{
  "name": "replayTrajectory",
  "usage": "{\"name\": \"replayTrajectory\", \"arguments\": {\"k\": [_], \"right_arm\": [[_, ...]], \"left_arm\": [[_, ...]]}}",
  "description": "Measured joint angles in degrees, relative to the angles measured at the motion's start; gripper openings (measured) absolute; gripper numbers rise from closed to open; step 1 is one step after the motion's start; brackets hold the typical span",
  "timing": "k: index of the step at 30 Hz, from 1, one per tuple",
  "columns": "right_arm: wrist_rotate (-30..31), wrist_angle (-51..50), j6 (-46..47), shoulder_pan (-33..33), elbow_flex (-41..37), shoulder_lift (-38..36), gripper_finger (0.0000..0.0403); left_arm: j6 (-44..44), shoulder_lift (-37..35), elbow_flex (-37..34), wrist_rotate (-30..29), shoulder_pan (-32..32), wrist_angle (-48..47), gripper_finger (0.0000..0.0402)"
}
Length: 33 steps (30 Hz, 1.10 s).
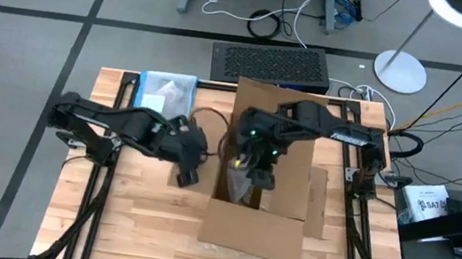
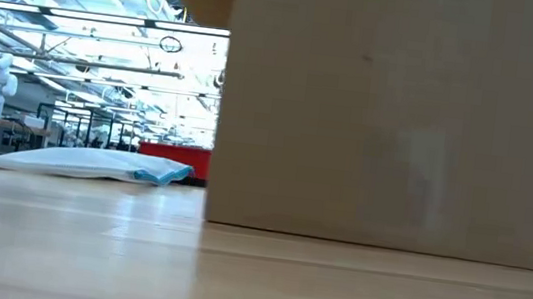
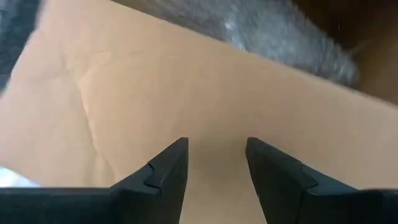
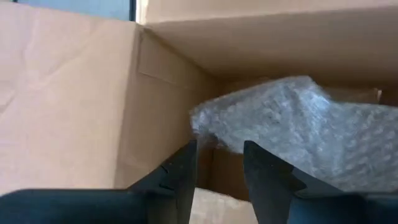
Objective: Unpack boxes
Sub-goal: Break down box until it is fully flat
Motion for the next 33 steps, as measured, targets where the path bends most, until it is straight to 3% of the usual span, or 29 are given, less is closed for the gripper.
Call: {"name": "replayTrajectory", "arguments": {"k": [15,25,33], "right_arm": [[-1.87,-2.21,-1.4,-2.67,-0.97,1.08,0.0125],[9.24,-2.21,6.81,-2.54,-6.48,0.22,0.0125],[10.31,-2.15,13.07,-1.45,-16.85,-4.49,0.0125]], "left_arm": [[6.4,5.99,0.0,7.54,3.14,10.07,0.017],[5.87,5.99,-2.79,7.99,3.08,7.52,0.017],[5.81,5.81,-3.65,7.88,2.73,7.76,0.017]]}}
